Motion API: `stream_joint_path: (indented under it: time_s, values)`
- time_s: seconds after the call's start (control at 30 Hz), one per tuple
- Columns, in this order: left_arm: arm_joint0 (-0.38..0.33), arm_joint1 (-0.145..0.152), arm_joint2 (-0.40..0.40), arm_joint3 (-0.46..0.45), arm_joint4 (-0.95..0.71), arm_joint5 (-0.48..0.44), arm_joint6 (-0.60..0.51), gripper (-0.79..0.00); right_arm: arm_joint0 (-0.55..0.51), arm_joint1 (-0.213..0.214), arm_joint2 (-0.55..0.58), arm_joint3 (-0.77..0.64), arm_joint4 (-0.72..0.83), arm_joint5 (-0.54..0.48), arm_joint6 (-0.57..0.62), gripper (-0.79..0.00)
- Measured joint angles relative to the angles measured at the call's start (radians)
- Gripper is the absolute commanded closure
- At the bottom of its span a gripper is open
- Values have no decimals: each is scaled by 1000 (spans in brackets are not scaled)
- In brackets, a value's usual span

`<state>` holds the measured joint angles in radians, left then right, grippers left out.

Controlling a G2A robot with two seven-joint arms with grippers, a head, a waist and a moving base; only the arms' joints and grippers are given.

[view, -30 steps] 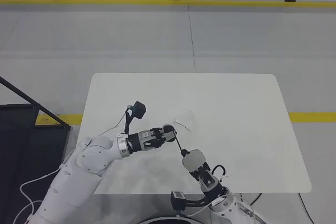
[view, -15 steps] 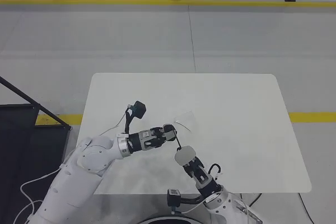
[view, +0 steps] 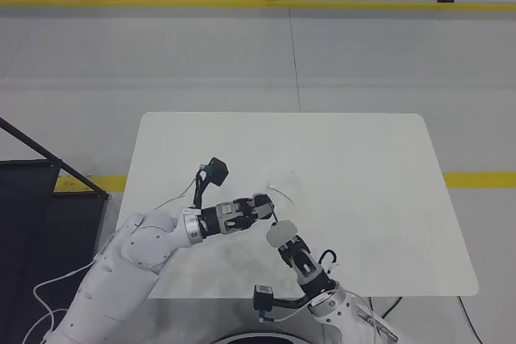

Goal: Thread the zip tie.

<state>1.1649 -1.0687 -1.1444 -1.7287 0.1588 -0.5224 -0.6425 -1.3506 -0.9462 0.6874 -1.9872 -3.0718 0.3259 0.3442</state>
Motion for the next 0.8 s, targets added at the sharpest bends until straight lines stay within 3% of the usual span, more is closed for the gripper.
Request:
stream_joint_path:
  time_s: [0.47,0.8]
  values:
    - [9,1,3,-12,53,-12,12,0,-10,-15,15,5,0,0,-14,0]
    - [39,0,-5,-50,222,-24,121,0,-30,-18,36,1,0,-3,-38,0]
